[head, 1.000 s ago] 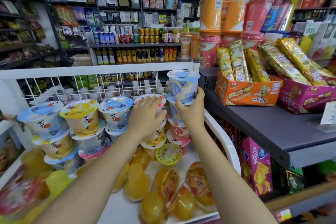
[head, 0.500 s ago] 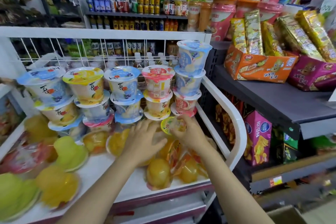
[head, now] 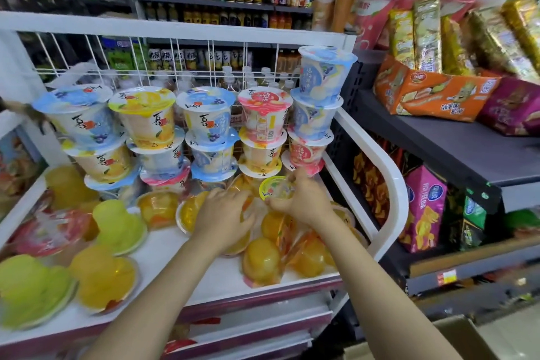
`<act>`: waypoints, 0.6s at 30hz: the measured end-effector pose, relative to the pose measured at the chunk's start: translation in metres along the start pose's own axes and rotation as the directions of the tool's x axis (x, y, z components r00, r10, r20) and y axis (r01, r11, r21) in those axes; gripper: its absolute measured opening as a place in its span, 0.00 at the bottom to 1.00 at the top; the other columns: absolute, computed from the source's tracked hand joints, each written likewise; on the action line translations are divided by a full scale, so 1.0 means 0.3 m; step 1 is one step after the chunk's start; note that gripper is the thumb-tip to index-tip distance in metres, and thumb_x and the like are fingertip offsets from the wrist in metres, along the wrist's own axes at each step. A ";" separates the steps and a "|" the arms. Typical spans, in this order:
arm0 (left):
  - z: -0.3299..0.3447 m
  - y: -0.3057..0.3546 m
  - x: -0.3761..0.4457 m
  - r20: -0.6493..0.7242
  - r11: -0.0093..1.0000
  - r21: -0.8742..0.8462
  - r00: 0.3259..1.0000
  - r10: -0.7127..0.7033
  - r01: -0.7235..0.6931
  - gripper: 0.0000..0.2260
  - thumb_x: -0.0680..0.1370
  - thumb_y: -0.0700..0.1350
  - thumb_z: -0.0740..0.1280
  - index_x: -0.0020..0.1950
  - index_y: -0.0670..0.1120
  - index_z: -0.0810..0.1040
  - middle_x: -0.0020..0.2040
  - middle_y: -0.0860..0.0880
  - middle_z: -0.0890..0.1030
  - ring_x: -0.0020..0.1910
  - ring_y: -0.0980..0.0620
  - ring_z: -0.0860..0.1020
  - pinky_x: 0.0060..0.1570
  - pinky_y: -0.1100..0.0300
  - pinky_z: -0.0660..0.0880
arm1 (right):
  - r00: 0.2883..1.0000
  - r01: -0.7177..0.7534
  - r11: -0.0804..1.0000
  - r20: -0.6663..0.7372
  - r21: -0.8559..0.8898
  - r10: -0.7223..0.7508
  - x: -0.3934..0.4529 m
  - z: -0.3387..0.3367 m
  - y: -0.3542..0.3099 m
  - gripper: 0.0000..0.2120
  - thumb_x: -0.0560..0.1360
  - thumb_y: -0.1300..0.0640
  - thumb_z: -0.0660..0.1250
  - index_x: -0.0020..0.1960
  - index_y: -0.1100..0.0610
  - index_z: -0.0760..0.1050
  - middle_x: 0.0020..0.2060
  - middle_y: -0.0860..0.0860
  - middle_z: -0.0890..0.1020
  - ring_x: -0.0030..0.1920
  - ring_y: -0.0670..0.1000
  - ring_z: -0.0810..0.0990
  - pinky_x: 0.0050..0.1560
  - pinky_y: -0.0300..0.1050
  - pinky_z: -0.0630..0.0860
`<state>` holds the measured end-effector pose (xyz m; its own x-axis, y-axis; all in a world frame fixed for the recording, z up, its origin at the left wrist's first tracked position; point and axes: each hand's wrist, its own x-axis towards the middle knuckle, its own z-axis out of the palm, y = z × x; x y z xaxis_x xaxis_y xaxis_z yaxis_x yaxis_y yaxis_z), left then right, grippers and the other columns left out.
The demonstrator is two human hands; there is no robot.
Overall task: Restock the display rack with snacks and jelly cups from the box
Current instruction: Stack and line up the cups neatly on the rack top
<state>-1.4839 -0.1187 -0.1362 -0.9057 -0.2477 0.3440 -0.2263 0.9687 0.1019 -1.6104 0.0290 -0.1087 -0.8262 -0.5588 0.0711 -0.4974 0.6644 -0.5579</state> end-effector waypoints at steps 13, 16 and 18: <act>-0.018 -0.068 -0.058 0.012 1.000 -0.024 1.000 -0.008 0.009 0.28 0.70 0.62 0.72 0.66 0.50 0.76 0.55 0.47 0.82 0.61 0.44 0.77 0.74 0.43 0.54 | 0.997 0.021 0.991 0.065 0.130 -0.029 0.023 0.029 0.014 0.42 0.63 0.41 0.80 0.68 0.57 0.66 0.60 0.51 0.75 0.60 0.51 0.75 0.52 0.40 0.70; -0.019 -0.089 -0.066 0.040 0.987 -0.161 0.999 0.002 0.005 0.29 0.70 0.63 0.73 0.67 0.51 0.76 0.59 0.46 0.80 0.65 0.43 0.72 0.74 0.49 0.52 | 0.999 0.034 0.994 -0.020 0.104 -0.032 0.022 0.048 0.006 0.35 0.63 0.43 0.81 0.60 0.57 0.70 0.51 0.48 0.76 0.51 0.48 0.75 0.45 0.38 0.68; -0.011 -0.101 -0.060 0.044 0.981 -0.196 0.999 -0.006 0.014 0.32 0.67 0.70 0.67 0.66 0.53 0.77 0.58 0.48 0.80 0.65 0.45 0.72 0.73 0.52 0.51 | 0.995 0.049 0.993 -0.087 0.106 -0.040 0.013 0.053 0.014 0.34 0.62 0.42 0.81 0.59 0.57 0.71 0.50 0.49 0.78 0.51 0.50 0.77 0.45 0.42 0.71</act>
<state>-1.4597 -0.1437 -0.1423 -0.9192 -0.2524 0.3021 -0.1646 0.9435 0.2876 -1.6113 0.0217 -0.1240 -0.8256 -0.5396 0.1649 -0.5064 0.5798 -0.6383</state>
